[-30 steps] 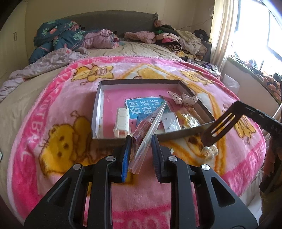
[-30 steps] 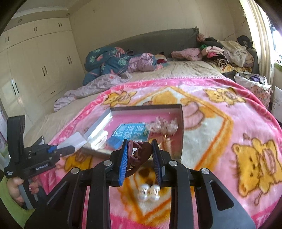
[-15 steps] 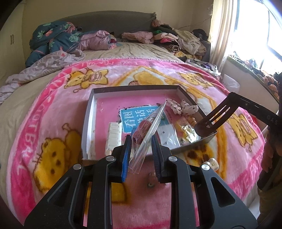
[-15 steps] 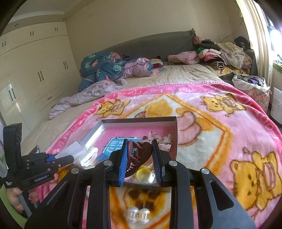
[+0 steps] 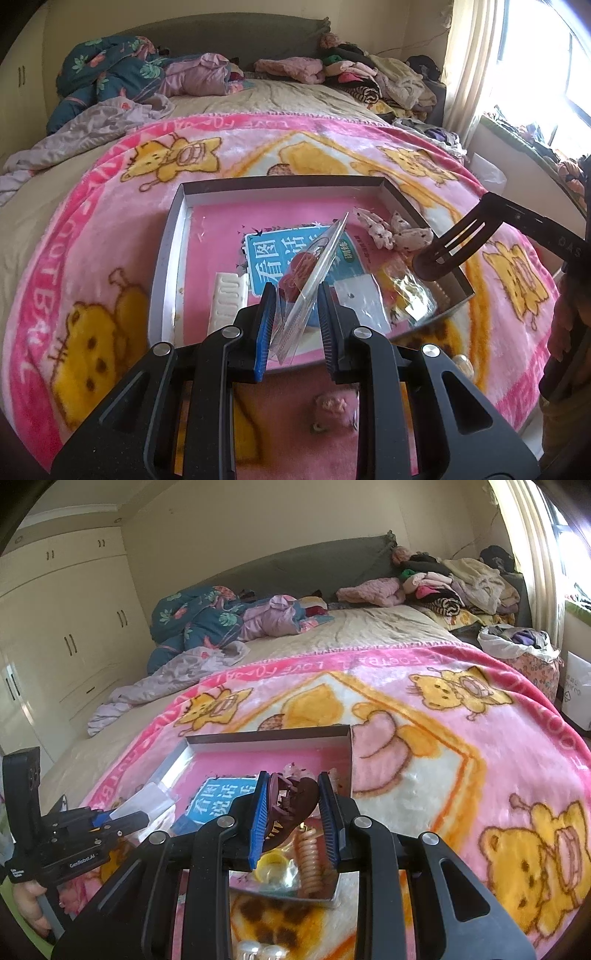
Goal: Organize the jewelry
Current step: 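Lower the clear strip into the box with the left tool while the right tool places the claw clip inside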
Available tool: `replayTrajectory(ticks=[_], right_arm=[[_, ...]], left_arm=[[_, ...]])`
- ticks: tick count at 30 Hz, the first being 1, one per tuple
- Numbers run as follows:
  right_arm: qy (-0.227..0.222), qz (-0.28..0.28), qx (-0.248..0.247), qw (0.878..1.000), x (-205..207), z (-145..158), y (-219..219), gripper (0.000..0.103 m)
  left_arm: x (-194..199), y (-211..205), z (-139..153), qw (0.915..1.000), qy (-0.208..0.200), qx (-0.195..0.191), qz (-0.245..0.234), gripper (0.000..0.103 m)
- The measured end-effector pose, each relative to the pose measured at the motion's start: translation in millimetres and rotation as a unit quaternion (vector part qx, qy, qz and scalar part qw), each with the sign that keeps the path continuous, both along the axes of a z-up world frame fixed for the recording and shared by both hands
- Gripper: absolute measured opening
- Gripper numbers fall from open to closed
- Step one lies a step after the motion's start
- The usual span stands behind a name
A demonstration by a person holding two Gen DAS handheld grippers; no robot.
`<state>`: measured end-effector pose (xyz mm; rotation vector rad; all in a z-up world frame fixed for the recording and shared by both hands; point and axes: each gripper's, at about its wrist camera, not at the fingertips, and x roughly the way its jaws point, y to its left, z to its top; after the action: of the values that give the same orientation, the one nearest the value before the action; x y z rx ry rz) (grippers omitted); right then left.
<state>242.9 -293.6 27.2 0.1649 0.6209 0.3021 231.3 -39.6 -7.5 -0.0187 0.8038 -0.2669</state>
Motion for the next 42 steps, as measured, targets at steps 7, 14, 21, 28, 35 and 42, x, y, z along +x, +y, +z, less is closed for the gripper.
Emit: replayTrajectory(ticks=[7, 14, 21, 28, 35, 42], right_arm=[[0.01, 0.005, 0.002, 1.0, 10, -8, 5, 0.025], [0.023, 0.018, 0.009, 1.0, 15, -19, 17, 0.025], [0.039, 0.034, 0.012, 0.999, 20, -31, 31, 0.025], [0.052, 0.049, 0.016, 0.997, 25, -43, 45, 0.025], [0.067, 0.068, 0.021, 0.995, 28, -53, 61, 0.025], [0.079, 0.087, 0.025, 0.993, 24, -58, 73, 0.026]], left_arm=[[18, 2, -8, 0.9999, 0.007, -0.005, 0.006, 0.016], [33, 5, -14, 0.9999, 0.013, -0.001, 0.011, 0.016], [44, 14, -21, 0.9993, 0.019, -0.013, 0.029, 0.016], [50, 30, -28, 0.9985, 0.025, -0.013, 0.048, 0.016], [52, 47, -36, 0.997, 0.032, -0.022, 0.067, 0.016], [48, 59, -36, 0.996, 0.034, -0.029, 0.078, 0.016]])
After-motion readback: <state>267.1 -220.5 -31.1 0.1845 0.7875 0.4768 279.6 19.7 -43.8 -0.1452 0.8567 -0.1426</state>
